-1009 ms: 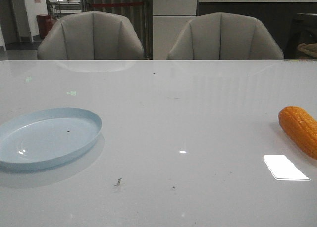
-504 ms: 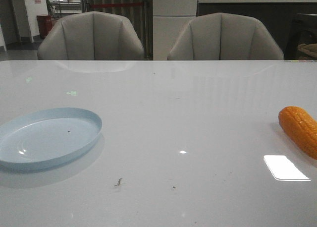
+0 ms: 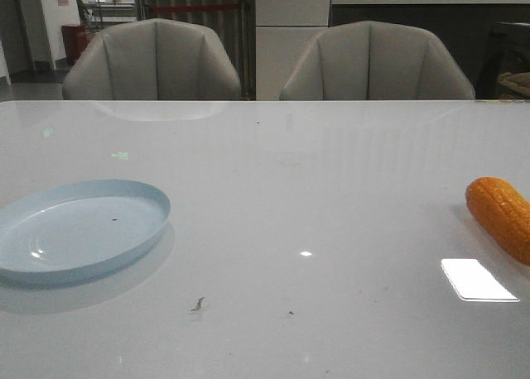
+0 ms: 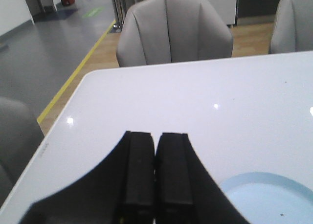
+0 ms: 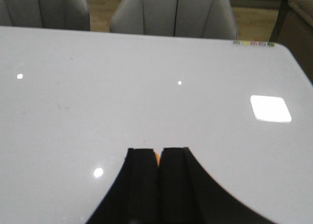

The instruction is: Place corn on plate with both arms

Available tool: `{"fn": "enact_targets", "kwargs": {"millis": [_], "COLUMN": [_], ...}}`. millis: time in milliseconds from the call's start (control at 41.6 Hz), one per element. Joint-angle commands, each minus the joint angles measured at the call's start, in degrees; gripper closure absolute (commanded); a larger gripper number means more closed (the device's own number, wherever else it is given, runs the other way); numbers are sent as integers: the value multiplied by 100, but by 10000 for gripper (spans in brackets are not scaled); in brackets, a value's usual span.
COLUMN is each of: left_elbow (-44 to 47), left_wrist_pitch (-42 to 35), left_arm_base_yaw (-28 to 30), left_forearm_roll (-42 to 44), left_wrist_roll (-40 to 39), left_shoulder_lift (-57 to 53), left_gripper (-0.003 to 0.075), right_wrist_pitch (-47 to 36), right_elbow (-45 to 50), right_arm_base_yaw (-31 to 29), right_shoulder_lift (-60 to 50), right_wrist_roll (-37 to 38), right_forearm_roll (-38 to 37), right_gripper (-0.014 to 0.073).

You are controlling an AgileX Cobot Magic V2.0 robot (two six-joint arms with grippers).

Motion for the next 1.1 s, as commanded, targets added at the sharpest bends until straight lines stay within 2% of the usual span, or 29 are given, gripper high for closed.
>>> {"fn": "enact_targets", "kwargs": {"millis": [0,144,216,312,384,456,600,745,1081], "left_elbow": [-192,-192,-192,-192,-192,-192,-248,-757,-2549], "left_wrist_pitch": [-409,-49,176,526,650,701,767,1283,2180], "left_arm_base_yaw": [5,5,5,5,5,5,5,5,5], "left_forearm_roll": [-57,-58,-58,-228,-464,-879,-1109,-1109,-1109], "left_wrist_roll": [-62,-62,-62,-62,-62,-62,-62,-62,307], "left_shoulder_lift": [148,174,174,174,174,187,216,602,2692], "left_gripper": [626,617,591,479,389,314,290,290,290], "right_wrist_pitch": [-157,-83,-83,-53,-35,8,219,417,497], "right_elbow": [-193,-193,-193,-193,-193,-193,-193,-193,-193], "right_arm_base_yaw": [-41,-41,-41,-41,-41,-41,-41,-41,-41], "right_shoulder_lift": [145,223,230,230,230,230,230,230,230], "right_wrist_roll": [-44,-44,-44,-44,-44,-44,-44,-44,-44], "right_forearm_roll": [12,12,12,12,12,12,37,76,172], "right_gripper": [566,556,506,321,216,158,157,156,156]}}
